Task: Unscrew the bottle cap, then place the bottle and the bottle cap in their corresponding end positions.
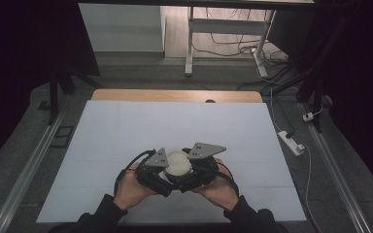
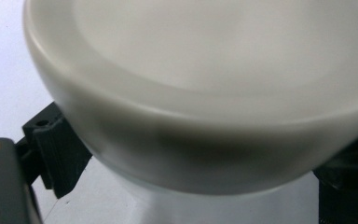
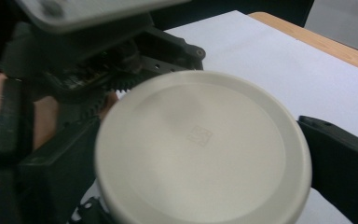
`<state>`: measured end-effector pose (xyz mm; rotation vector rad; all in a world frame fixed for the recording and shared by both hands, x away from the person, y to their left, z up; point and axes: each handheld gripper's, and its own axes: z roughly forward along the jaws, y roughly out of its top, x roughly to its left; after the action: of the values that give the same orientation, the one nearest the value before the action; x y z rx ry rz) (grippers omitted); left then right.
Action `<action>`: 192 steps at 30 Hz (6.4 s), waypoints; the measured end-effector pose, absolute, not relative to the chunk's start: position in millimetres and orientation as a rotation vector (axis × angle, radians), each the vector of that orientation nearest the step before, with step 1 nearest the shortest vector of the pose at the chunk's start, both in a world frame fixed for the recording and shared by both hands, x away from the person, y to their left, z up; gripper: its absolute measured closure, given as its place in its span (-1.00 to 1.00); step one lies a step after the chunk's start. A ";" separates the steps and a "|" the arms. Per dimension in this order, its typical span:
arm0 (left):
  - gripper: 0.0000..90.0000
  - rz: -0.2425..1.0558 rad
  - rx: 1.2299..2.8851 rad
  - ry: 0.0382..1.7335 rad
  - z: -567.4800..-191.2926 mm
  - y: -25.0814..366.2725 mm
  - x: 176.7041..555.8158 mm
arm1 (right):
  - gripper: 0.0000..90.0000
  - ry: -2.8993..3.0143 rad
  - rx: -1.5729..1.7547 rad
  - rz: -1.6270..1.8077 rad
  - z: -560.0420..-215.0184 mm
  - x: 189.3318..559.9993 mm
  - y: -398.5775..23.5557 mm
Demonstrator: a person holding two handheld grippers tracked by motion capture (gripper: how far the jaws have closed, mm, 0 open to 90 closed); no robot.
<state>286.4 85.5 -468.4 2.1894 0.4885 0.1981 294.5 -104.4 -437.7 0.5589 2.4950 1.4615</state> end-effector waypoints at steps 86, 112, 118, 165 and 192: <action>-0.83 0.131 2.212 0.340 -472.3 88.2 287.6 | -0.83 2.583 0.417 1.508 -426.7 292.9 -115.8; -0.83 0.176 2.209 0.428 -474.9 100.0 297.0 | -0.83 2.543 0.452 1.505 -423.3 295.9 -126.6; -0.83 0.193 2.206 0.464 -476.1 105.2 301.7 | -0.83 2.549 0.462 1.498 -425.3 294.0 -129.1; -0.83 0.293 2.132 0.637 -468.6 124.3 348.4 | -0.83 2.610 0.453 1.464 -452.3 271.7 -132.1; -0.83 0.318 2.138 0.657 -478.1 105.0 391.3 | -0.83 2.644 0.432 1.403 -487.1 270.2 -118.2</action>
<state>391.3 105.0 -478.1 2.1384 0.6567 0.3181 270.2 -118.2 -487.1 0.4324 2.6442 1.4030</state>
